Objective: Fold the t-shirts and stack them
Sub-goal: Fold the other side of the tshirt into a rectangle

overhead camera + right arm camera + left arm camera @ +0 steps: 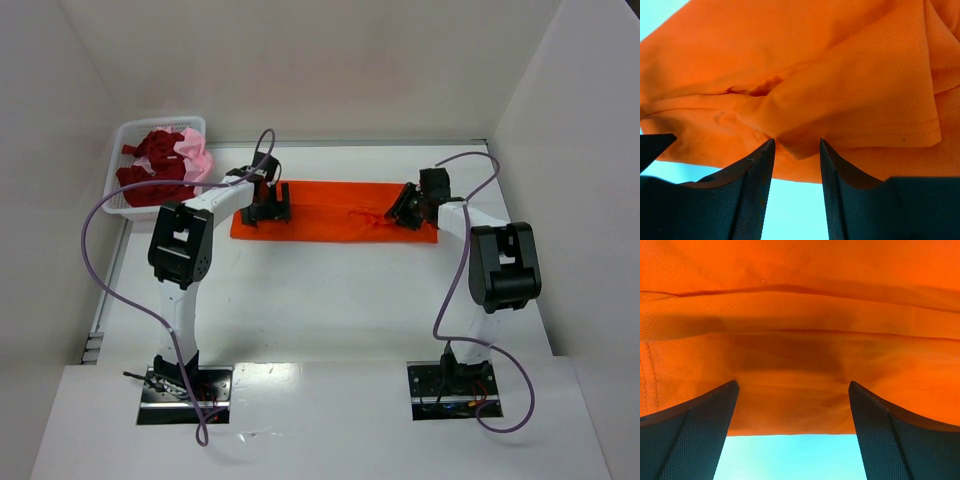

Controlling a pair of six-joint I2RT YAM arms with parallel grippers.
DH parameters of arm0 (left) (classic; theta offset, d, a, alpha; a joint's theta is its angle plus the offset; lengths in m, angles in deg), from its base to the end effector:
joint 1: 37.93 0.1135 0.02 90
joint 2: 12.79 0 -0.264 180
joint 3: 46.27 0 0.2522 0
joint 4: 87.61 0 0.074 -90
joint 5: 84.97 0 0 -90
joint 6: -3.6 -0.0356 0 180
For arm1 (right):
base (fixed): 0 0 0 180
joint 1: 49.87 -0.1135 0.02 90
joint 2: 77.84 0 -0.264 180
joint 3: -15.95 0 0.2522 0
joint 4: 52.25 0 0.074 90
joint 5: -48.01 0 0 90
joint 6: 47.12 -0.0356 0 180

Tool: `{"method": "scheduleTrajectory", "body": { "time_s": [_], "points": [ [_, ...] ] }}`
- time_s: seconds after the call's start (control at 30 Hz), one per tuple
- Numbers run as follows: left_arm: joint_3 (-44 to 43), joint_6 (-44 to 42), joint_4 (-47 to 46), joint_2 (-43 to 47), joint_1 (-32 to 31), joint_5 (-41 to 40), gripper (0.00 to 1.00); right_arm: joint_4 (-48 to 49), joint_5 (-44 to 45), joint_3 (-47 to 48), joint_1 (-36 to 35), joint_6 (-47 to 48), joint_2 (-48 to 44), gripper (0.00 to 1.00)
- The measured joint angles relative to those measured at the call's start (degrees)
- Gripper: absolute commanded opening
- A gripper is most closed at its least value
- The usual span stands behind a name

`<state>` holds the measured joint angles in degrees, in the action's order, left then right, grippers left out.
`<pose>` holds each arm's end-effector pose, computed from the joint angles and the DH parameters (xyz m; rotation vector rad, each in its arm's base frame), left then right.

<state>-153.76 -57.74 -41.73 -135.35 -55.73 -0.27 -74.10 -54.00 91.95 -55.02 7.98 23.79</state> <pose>0.4378 -0.1371 0.1748 -0.2809 2.6209 -0.1572 0.3720 0.0410 0.1828 0.5328 2.3972 0.5694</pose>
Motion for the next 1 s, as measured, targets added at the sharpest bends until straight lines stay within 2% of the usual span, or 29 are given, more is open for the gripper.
{"method": "scheduleTrajectory", "body": {
  "time_s": [0.1, 0.27, 0.43, 0.6, 0.83, 0.97, 1.0],
  "points": [
    [-0.3, 0.2, 0.1, -0.4, 0.0, -0.1, 0.99, -0.3, 0.3, 0.4, -0.1, 0.0, 1.4, 0.46],
    [-0.5, 0.3, 0.1, -0.6, 0.0, -0.4, 1.00, -0.3, 0.7, 0.8, -0.4, 0.0, 2.1, 0.35],
    [-0.8, 0.5, 0.4, -0.8, 0.0, -0.6, 1.00, -0.2, 1.0, 1.2, -0.5, 0.2, 2.5, 0.10],
    [-0.8, 1.3, 0.4, -0.8, 0.0, -0.9, 1.00, -0.1, 1.3, 4.4, -0.6, 0.1, 5.7, 0.00],
    [-0.8, 1.6, 0.3, -0.8, 0.0, -1.0, 1.00, -1.3, 2.9, 9.9, -0.6, 0.4, 6.7, 0.00],
    [-0.7, 1.7, 0.3, -0.8, 0.0, -1.0, 1.00, -2.2, 3.8, 17.4, -0.6, 1.6, 8.6, 0.06],
    [-0.7, 1.7, 0.2, -0.8, 0.0, -1.0, 1.00, -2.1, 3.9, 19.0, -0.6, 1.8, 9.4, 0.10]
  ]
}}
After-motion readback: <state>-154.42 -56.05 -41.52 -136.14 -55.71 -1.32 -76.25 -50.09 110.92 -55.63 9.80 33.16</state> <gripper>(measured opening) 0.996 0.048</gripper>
